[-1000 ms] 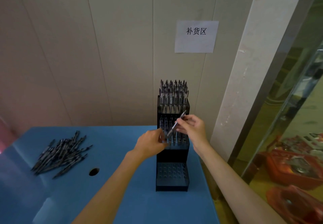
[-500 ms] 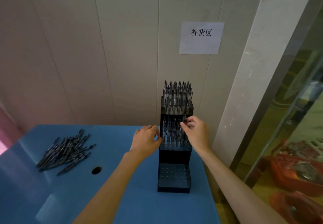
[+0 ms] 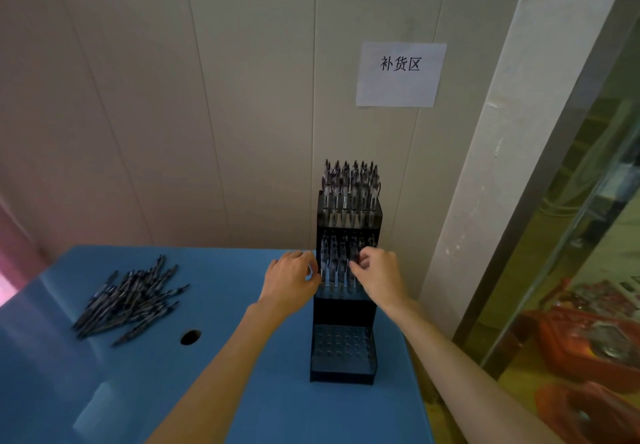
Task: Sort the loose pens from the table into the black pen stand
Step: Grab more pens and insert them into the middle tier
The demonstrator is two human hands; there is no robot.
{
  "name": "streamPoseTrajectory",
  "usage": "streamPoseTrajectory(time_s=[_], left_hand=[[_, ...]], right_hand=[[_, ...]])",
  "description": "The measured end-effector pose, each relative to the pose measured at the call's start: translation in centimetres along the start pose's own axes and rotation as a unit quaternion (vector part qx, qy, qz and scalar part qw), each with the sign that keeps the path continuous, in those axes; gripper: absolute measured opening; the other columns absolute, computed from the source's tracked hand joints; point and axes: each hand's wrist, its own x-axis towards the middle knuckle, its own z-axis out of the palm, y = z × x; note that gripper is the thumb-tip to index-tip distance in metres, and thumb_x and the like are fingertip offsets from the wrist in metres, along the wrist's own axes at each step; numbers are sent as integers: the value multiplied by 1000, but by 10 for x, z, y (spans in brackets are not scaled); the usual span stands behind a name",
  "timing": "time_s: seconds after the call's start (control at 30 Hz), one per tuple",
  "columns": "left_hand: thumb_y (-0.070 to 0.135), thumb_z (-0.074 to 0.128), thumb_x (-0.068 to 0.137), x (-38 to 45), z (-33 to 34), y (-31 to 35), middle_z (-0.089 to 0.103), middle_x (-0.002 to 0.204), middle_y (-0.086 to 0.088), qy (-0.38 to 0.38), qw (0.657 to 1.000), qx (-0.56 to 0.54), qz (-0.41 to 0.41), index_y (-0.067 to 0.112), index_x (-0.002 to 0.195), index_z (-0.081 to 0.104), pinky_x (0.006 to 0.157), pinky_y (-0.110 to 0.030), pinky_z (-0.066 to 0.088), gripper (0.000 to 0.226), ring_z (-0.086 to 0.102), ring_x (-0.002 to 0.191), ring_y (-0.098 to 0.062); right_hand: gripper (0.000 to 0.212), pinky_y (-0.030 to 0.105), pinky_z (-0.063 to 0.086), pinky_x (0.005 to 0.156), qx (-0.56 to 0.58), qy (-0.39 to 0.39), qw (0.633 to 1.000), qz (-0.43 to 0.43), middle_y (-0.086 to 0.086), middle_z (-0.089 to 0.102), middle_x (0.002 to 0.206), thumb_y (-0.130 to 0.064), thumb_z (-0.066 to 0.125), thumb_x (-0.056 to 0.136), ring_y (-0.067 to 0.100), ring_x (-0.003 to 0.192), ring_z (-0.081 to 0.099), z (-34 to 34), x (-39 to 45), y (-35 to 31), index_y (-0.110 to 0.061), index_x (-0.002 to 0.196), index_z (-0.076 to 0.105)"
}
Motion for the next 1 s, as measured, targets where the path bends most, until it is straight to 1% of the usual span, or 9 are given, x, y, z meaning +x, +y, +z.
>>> streamPoseTrajectory(time_s=[0.1,0.3,0.4,0.5,0.63,0.73,0.83,0.9,1.0], left_hand=[[29,56,94,-1,1,0,63,99,4,-8,1000,1,-5,21,98,59,83,-35,45,8,56,95,-18],[29,56,95,-3,0,3,63,99,4,-17,1000,7,-16,23,99,60,85,-37,47,8,57,96,-18],[29,55,96,-6,-2,6,64,104,5,-11,1000,4,-23,22,107,62,90,-38,46,15,58,101,-18],[33,53,98,-11,-4,8,64,116,5,-7,999,9,-30,22,120,61,94,-39,45,25,58,108,-19],[35,51,100,-23,-9,11,62,125,2,-7,999,5,-45,24,129,58,90,-39,49,32,60,108,-21],[38,50,100,-37,-12,6,61,123,1,-6,998,16,-64,27,131,56,87,-40,49,33,60,105,-22],[39,49,101,-58,-18,-4,61,123,2,-2,995,33,-91,28,134,54,88,-40,48,35,59,108,-22],[39,48,101,-75,-22,-11,59,127,2,0,992,43,-116,28,136,52,91,-41,47,37,58,109,-23],[38,49,102,-100,-31,-25,57,134,1,-3,987,58,-148,28,139,51,97,-42,46,39,57,116,-23]], right_hand=[[28,39,58,59,-16,-10,1000,12,1,63,56,-23,75,89,11,52,62,7,-8,6,-10,67,64],[29,33,58,61,-47,-25,998,26,-1,65,58,-31,76,87,8,55,62,4,-8,7,-12,67,69],[20,35,60,62,-59,-39,997,29,-7,67,62,-29,74,88,5,57,63,0,-15,6,-18,72,70],[19,32,58,59,-60,-59,996,11,-11,66,64,-37,71,89,2,58,62,-6,-26,-1,-25,74,69],[18,28,55,68,-9,-135,990,-43,-14,70,83,-43,68,89,3,75,63,-6,-38,-17,-25,89,70],[29,30,56,78,15,-173,982,-68,-10,70,104,-45,66,91,7,85,65,1,-45,-26,-22,108,70],[40,31,55,89,17,-200,976,-87,-10,66,122,-46,65,92,8,96,65,15,-53,-35,-22,124,64],[43,31,53,92,12,-211,972,-104,-8,63,127,-46,64,92,10,105,62,27,-58,-43,-22,128,61],[43,30,51,92,7,-225,967,-116,-6,60,130,-46,63,94,12,111,59,43,-68,-61,-22,130,59]])
